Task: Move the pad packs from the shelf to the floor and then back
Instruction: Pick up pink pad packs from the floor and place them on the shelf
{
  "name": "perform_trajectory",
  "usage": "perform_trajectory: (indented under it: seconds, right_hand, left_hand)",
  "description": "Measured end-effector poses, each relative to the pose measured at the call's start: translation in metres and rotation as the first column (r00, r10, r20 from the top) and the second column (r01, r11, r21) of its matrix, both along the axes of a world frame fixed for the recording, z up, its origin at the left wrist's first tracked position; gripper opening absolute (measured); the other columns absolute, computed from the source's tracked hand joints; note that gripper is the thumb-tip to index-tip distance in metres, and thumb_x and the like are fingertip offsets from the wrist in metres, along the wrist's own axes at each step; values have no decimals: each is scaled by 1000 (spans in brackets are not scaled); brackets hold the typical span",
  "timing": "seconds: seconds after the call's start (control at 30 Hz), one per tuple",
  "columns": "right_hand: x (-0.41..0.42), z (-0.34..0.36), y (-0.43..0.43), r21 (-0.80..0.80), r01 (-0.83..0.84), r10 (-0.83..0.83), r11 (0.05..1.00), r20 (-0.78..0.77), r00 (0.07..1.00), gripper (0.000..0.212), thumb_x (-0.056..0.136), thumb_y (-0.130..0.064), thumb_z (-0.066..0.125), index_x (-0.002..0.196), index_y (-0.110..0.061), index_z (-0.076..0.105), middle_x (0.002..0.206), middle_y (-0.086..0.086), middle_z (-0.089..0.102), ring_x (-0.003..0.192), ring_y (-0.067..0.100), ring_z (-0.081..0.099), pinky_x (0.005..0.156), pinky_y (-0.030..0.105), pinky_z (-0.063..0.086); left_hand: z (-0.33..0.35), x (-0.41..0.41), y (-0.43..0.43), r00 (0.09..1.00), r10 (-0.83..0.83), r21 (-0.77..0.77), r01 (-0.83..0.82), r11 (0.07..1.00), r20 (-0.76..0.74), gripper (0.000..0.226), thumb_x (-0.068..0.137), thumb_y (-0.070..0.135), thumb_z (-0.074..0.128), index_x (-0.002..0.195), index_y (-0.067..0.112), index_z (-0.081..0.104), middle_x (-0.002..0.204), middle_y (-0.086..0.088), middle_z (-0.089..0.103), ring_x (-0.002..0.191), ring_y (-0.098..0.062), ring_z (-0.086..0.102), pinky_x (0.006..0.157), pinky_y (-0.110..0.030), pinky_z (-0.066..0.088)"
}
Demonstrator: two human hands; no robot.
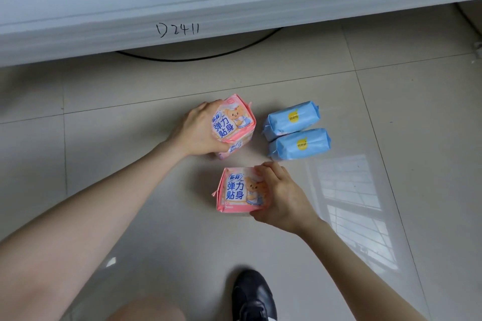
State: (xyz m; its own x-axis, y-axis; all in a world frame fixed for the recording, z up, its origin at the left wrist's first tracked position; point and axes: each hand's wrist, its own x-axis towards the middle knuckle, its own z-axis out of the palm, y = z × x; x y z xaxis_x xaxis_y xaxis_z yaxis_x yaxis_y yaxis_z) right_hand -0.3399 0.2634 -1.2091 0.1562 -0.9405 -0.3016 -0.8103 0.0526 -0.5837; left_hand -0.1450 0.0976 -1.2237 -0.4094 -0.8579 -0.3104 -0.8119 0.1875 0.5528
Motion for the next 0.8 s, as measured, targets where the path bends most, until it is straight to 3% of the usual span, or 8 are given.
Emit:
perform_trajectory:
  seconds: [0.23, 0.43, 0.53, 0.8]
  right_hand:
    - [-3, 66, 10, 165, 86, -99, 983, 74, 992, 89, 55, -33, 89, 130, -9, 48, 123, -1, 48, 111, 17, 50, 90, 29, 47]
    - [-5, 155, 12, 204, 136, -155, 969, 77, 985, 82, 55, -31, 87, 126, -14, 50, 117, -5, 48, 105, 15, 52, 87, 36, 50]
    - [-4, 207, 11, 216, 140, -163, 966, 89, 983, 80, 55, -32, 87, 124, -15, 51, 115, -6, 48, 102, 14, 53, 86, 37, 51]
    - [-1, 356, 9, 236, 104, -130, 966, 101, 986, 81, 55, -28, 87, 127, -14, 52, 114, -3, 50, 101, 15, 54, 88, 33, 50]
  left_hand:
    - [76, 32, 21, 998, 54, 38, -56, 998, 32, 100, 52, 37, 85, 141, 30, 42, 130, 2, 58, 114, -20, 56, 86, -21, 37]
    - [173, 47, 38, 995, 99, 73, -101, 992, 27, 94, 54, 39, 84, 138, 38, 43, 128, 10, 58, 114, -14, 55, 88, -22, 40]
    - [230, 51, 46, 994, 101, 77, -103, 992, 29, 95, 54, 40, 83, 139, 40, 41, 126, 9, 58, 113, -15, 55, 94, -31, 46]
    - [387, 75, 72, 986, 165, 62, -166, 984, 23, 90, 51, 35, 84, 134, 40, 47, 120, 10, 62, 109, -17, 58, 84, -26, 42]
